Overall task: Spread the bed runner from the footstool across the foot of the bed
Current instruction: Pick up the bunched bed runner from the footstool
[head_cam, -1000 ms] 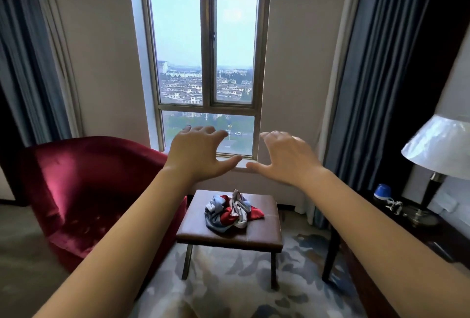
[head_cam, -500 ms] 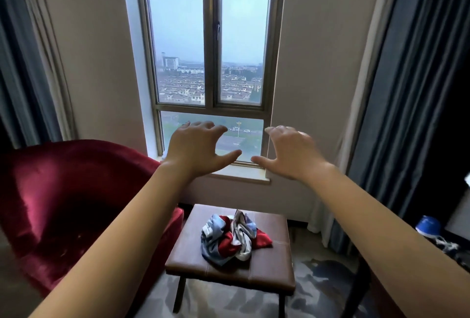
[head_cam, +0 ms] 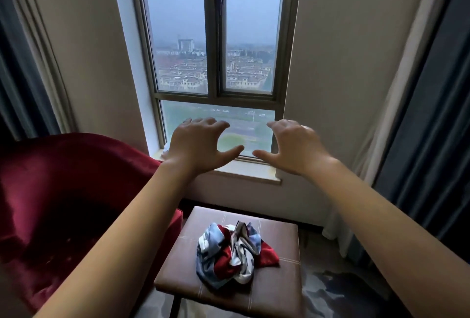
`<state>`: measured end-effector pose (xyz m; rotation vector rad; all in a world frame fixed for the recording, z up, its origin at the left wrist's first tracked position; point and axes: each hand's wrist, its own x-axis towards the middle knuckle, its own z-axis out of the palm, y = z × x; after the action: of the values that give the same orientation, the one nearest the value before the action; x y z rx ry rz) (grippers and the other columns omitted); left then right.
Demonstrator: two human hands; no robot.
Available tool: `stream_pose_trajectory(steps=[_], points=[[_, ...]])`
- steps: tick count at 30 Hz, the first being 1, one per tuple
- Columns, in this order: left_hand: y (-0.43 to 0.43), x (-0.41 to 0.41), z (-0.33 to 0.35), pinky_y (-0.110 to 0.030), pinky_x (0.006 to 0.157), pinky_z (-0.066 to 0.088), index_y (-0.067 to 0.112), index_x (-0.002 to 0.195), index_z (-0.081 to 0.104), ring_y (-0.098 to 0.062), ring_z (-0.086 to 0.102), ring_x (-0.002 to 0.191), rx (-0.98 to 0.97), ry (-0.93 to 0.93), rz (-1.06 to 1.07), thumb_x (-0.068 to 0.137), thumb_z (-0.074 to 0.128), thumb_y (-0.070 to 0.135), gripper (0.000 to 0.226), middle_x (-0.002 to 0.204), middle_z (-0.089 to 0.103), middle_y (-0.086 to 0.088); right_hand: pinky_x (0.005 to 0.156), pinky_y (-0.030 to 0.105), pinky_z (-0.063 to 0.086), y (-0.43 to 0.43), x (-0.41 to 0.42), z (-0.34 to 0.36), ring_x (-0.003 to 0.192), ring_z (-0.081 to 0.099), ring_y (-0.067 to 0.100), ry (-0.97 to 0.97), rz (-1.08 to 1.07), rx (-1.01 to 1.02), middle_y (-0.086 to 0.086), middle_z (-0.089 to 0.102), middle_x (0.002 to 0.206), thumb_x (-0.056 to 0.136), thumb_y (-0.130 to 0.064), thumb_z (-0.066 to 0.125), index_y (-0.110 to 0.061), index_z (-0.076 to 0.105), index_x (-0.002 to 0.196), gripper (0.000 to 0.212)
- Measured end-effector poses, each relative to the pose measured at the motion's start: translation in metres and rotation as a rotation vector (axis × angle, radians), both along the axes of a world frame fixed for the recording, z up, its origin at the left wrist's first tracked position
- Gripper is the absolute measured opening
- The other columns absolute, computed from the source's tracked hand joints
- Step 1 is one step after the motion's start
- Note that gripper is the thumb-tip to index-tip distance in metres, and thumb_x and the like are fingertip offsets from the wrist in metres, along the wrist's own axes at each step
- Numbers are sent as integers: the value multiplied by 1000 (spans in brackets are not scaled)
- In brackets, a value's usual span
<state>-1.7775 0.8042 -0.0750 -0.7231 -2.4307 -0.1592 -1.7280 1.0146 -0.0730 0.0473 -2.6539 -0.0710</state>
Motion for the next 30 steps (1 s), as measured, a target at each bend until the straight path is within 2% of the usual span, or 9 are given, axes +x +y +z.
stream_pose_trajectory(steps=[5,9,11,15,19,25,30], points=[[24,-65,-22,-34,90,42,30,123,58,-24,60,107,-6,-38,-9,76,45,73,65,118,65,2,98,38,42,17,-64,-24,122,51,20,-41,11,-16,2,56,131,77,-74,47,-16,45,133,81],[36,-130,-39,-33,88,42,30,123,58,-23,59,107,-12,-56,-21,72,38,76,72,118,64,4,99,38,41,28,-124,-37,123,49,19,-62,0,-25,2,55,132,77,-74,47,-17,44,135,81],[40,-166,-47,-33,89,42,30,124,57,-22,58,110,-6,-75,-48,72,41,76,71,118,64,4,99,38,40,33,-154,-46,124,48,19,-66,-15,-46,1,55,132,78,-73,47,-17,43,136,80],[49,-226,-76,-36,95,40,29,125,57,-22,56,112,-30,-148,-105,73,51,72,68,119,64,3,104,38,37,39,-210,-72,129,44,18,-104,-2,-142,1,52,136,80,-68,49,-19,40,140,78],[58,-273,-109,-37,102,37,27,125,57,-20,54,116,-50,-217,-109,72,47,73,71,121,62,3,105,38,36,47,-254,-103,129,44,19,-157,0,-160,3,51,136,80,-67,50,-18,38,140,79],[72,-311,-171,-40,104,34,21,118,63,-23,56,113,-72,-278,-81,70,45,69,71,117,64,-2,106,39,35,68,-299,-163,128,43,21,-233,58,-95,3,51,134,79,-66,52,-18,37,141,80],[73,-318,-239,-48,105,35,17,117,64,-27,56,116,-49,-377,-17,68,48,64,70,120,63,-9,108,43,33,79,-325,-234,130,42,24,-316,150,-80,5,51,133,79,-63,55,-20,35,145,81]])
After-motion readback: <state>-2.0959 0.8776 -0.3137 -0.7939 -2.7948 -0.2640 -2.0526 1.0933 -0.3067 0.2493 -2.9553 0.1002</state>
